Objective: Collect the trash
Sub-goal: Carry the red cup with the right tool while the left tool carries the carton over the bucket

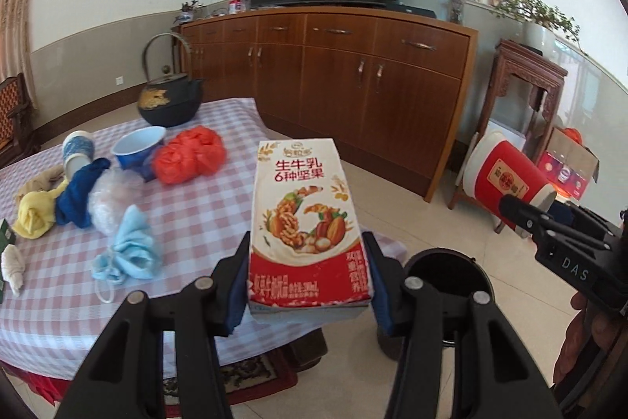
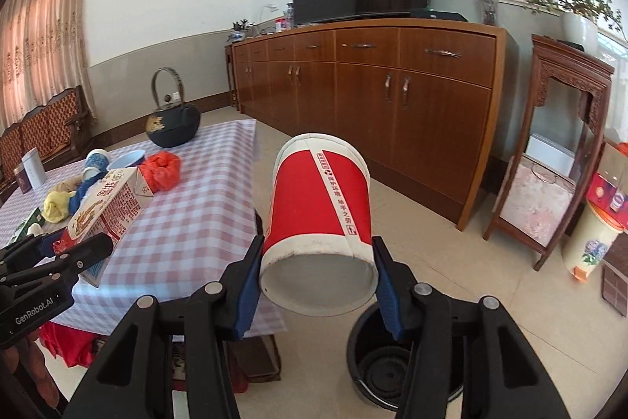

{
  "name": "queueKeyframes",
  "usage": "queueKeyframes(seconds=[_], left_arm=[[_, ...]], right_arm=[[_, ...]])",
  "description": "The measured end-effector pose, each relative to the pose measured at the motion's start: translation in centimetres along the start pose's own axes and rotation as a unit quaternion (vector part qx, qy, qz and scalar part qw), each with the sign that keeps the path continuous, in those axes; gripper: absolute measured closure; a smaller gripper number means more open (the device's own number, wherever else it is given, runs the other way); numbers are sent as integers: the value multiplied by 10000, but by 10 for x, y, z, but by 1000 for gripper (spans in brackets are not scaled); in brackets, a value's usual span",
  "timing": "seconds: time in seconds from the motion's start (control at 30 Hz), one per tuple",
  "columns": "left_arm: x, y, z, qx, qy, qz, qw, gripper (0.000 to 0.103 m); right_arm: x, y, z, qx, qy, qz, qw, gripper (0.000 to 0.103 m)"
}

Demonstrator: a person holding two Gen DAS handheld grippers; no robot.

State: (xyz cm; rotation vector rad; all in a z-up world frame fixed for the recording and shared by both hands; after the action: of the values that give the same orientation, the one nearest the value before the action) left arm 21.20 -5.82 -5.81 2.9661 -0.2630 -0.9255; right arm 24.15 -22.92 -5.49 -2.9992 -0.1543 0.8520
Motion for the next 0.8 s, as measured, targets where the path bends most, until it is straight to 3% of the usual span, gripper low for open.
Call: queueKeyframes(seconds=[0.33, 0.8], left_arm=[[31, 103, 18, 608, -411, 862, 9936, 50], [92, 176, 55, 905, -1139, 1212, 9819, 50]], right_arm=[[-15, 97, 47, 312, -297, 617, 9972, 49], [26, 159, 95, 535, -875, 577, 9931, 49]])
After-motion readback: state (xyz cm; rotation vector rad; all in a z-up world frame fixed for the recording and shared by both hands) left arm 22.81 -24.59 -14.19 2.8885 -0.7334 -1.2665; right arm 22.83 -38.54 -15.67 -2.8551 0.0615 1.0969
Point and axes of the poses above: each gripper's, at about its wrist camera, not at the fingertips, and x roughly the way its jaws point, y to its right, z to its underside, the point moved 7 cm from there along x, roughly the way its jaws point, and after that the axes turned 1 degree about x, right-handed, at the moved point
